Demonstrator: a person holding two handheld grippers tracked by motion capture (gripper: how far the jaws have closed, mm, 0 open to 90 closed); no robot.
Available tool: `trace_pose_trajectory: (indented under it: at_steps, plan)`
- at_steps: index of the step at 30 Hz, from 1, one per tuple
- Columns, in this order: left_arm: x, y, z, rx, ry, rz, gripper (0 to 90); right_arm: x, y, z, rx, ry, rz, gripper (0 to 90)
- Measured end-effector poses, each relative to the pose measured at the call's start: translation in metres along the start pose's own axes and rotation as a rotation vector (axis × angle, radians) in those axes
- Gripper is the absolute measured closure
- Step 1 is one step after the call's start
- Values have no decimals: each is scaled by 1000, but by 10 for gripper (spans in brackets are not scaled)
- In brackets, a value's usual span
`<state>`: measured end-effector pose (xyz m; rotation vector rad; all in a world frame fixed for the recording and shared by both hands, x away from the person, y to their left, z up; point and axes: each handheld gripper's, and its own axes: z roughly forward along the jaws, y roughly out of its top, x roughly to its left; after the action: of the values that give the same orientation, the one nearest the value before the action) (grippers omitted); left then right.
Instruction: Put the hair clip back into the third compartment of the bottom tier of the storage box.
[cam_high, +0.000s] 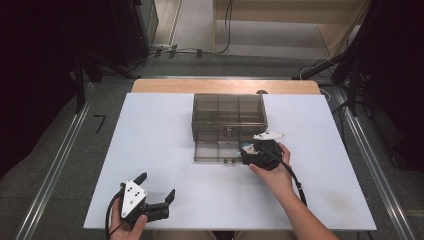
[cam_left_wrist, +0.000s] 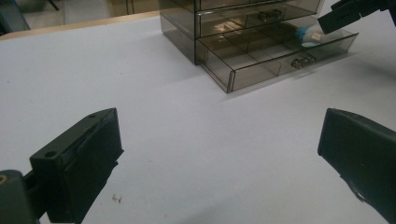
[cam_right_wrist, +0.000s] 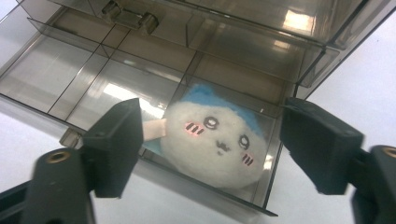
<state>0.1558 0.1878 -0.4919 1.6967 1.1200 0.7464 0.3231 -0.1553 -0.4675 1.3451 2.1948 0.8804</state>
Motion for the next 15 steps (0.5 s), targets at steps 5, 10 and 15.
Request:
trace_pose_trajectory:
  at_steps: [5,10,15]
  plan:
    - [0,0,0,1,1,0,0,-1,-1,-3,-11,9,6,146]
    - [0,0,-1,-1,4,-5,0,0,-1,-7,-26,13,4,85]
    - [0,0,-1,-1,1,0,0,2,-1,-11,-40,32,-8,77]
